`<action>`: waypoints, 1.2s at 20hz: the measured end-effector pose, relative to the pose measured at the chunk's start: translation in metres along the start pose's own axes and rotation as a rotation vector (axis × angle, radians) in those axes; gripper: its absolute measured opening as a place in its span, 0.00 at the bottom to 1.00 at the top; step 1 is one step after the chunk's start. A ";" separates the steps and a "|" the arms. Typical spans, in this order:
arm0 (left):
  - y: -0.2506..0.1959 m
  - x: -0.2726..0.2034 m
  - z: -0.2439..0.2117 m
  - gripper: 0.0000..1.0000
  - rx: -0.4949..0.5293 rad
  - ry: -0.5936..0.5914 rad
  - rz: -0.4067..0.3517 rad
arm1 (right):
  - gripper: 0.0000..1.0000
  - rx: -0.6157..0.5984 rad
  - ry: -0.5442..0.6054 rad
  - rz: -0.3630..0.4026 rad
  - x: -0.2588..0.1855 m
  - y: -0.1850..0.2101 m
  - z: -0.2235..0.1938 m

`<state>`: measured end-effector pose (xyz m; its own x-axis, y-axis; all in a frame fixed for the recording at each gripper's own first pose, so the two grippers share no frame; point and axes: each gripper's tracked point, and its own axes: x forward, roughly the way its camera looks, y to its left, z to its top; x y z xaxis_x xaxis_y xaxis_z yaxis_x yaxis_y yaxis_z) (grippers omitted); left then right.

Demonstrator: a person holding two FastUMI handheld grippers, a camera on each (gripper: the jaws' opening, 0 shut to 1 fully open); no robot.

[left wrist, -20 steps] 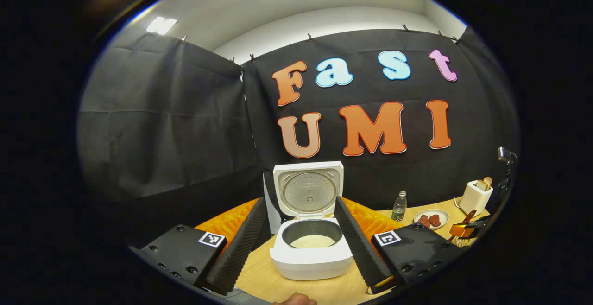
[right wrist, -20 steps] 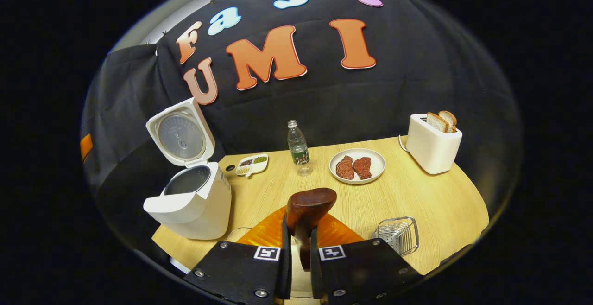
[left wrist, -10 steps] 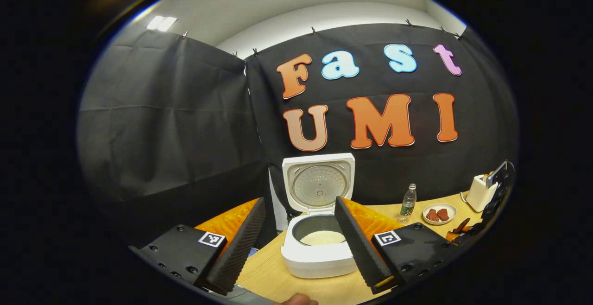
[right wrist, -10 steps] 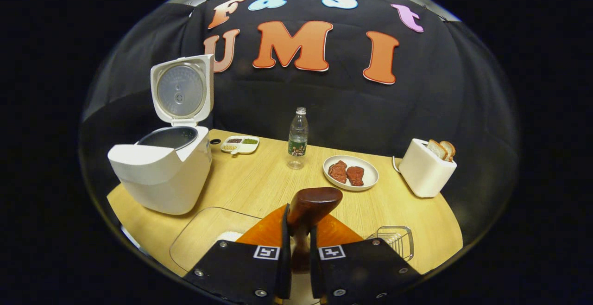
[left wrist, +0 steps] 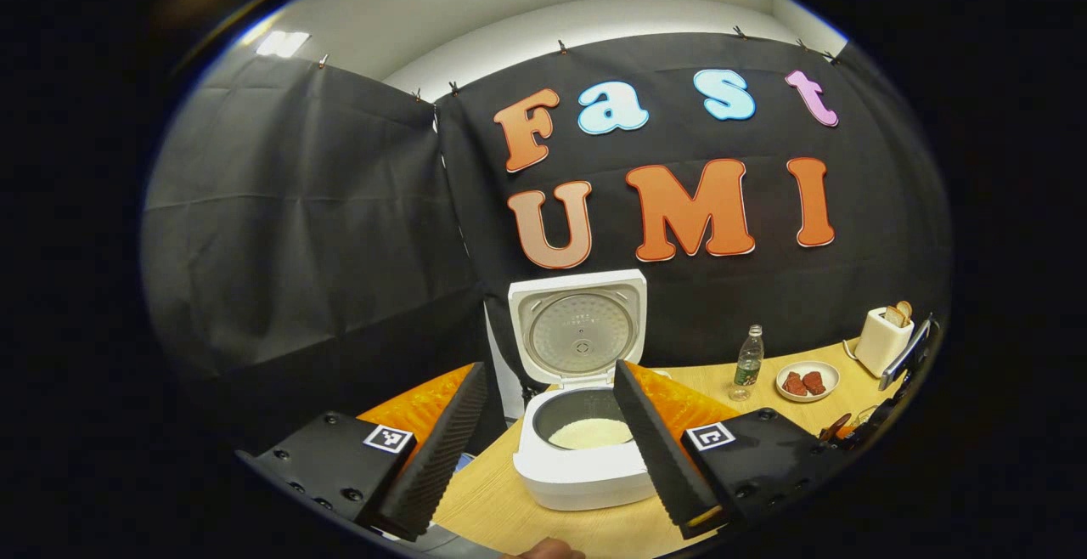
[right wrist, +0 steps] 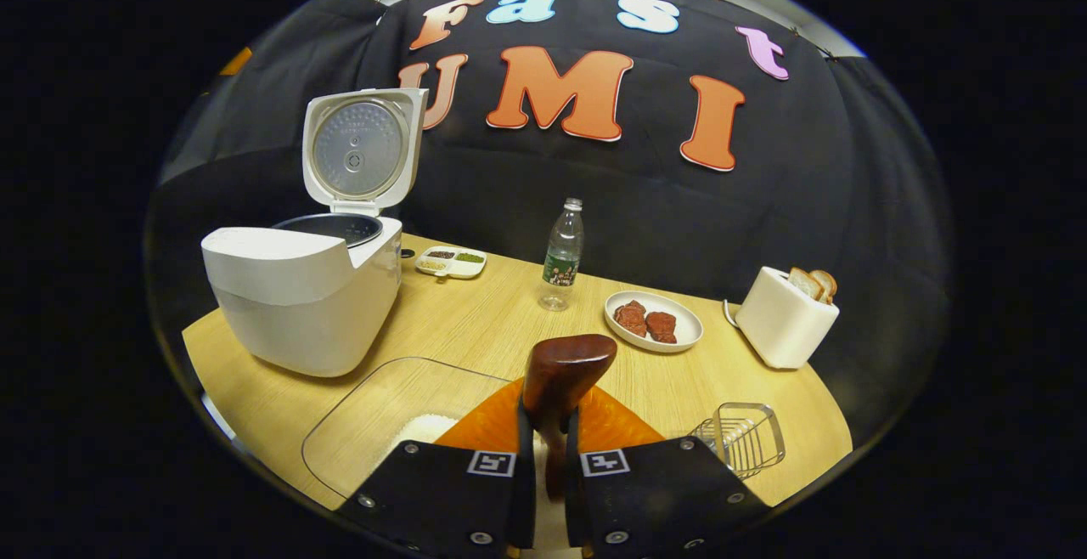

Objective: Close the left gripper, press the button to open the rice cooker; take a wooden spoon from the chopstick holder with the right hand, scoop a spoonful of rice and pour it into the rice cooker, then put the wooden spoon back into the chopstick holder.

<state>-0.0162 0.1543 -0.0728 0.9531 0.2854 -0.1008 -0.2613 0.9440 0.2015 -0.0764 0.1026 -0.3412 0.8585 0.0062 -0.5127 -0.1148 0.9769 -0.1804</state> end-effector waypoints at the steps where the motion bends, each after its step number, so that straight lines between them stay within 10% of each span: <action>1: 0.000 0.000 -0.001 0.96 0.002 0.002 -0.002 | 0.13 0.025 -0.011 0.005 0.001 0.003 0.002; 24: 0.026 0.003 -0.025 1.00 0.004 0.061 -0.006 | 0.13 0.689 0.253 0.232 0.014 0.046 -0.004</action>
<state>-0.0244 0.1837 -0.0927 0.9436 0.2891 -0.1615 -0.2546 0.9451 0.2049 -0.0719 0.1468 -0.3602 0.7002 0.2587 -0.6654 0.1306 0.8698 0.4757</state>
